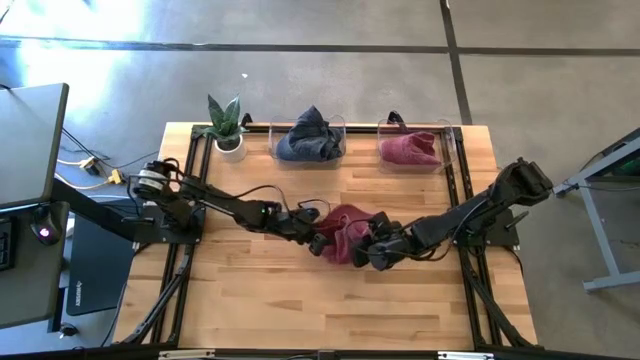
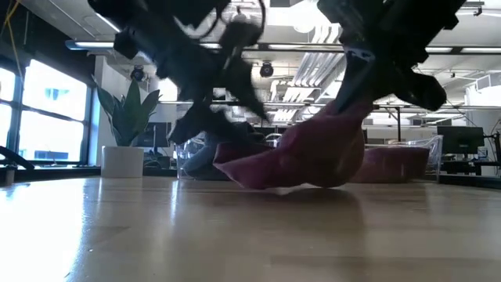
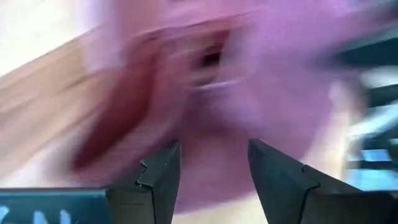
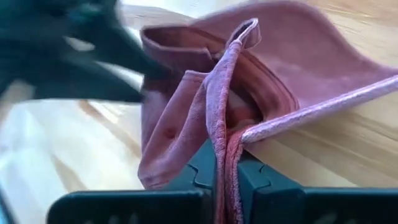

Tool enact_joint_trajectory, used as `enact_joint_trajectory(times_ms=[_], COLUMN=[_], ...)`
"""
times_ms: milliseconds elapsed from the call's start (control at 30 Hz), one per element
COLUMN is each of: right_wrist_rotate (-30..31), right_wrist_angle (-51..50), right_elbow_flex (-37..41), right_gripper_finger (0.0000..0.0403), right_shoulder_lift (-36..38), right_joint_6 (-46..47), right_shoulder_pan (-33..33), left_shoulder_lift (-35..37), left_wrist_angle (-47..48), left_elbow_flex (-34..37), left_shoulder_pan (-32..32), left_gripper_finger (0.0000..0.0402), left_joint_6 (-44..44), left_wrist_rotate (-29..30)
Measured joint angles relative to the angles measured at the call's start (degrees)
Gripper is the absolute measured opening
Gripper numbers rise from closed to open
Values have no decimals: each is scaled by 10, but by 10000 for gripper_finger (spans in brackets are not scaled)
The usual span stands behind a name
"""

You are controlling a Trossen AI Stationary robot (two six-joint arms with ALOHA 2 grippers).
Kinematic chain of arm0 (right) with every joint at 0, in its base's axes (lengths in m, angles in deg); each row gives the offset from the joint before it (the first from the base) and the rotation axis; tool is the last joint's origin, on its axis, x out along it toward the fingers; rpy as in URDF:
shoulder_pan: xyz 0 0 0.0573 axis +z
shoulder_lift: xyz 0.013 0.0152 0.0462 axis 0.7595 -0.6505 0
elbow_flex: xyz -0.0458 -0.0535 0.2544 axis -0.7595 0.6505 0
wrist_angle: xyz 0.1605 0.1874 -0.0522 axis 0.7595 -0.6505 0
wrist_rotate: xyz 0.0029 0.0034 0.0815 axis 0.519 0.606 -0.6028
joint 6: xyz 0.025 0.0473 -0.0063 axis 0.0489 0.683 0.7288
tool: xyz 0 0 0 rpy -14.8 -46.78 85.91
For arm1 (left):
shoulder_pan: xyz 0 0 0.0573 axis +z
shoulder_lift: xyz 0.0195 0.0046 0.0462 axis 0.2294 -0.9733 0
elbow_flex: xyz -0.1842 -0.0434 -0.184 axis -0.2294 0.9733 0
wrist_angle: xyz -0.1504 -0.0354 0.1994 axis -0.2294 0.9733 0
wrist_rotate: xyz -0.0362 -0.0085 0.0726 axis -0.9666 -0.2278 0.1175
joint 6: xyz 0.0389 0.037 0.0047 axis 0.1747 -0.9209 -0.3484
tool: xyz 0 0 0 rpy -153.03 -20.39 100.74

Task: Pick & Place hat
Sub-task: Put the red cap into the right transparent bin

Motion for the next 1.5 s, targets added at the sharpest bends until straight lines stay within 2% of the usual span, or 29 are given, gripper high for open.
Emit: enact_joint_trajectory(times_ms=[133, 267, 400, 500, 700, 867, 1067, 1233, 1333, 1500], right_wrist_rotate=[1, -53, -80, -84, -102, -102, -106, -191, -251, -255], right_wrist_angle=[14, 28, 42, 35, 23, 13, 9, -4, -53, -149], right_elbow_flex=[0, 0, 0, 0, 0, 0, 0, 0, 0, 0], right_gripper_finger=[8, 25, 28, 18, 12, 38, 65, 108, 131, 144], right_shoulder_lift=[11, 11, 11, 10, -6, -24, -27, -27, -26, -25], right_joint_6=[-12, -55, -105, -99, -93, -104, -107, -108, -117, -72], right_shoulder_pan=[0, 1, 15, 25, 31, 31, 31, 34, 46, 68], left_shoulder_lift=[-11, -10, 6, 28, 50, 25, -47, -78, -79, -58], left_wrist_angle=[111, 205, 240, 249, 287, 266, 270, 305, 388, 418], left_elbow_flex=[3, 1, 1, -7, -78, -131, -162, -166, -165, -167], left_shoulder_pan=[24, 39, 32, 9, -46, -65, -51, -36, -31, -25], left_gripper_finger=[178, 178, 178, 178, 178, 178, 179, 179, 179, 179], left_joint_6=[20, 53, 65, 72, 45, -38, -60, -51, -26, -16], left_wrist_rotate=[2, 46, 66, 75, 93, 100, 116, 114, 132, 138])
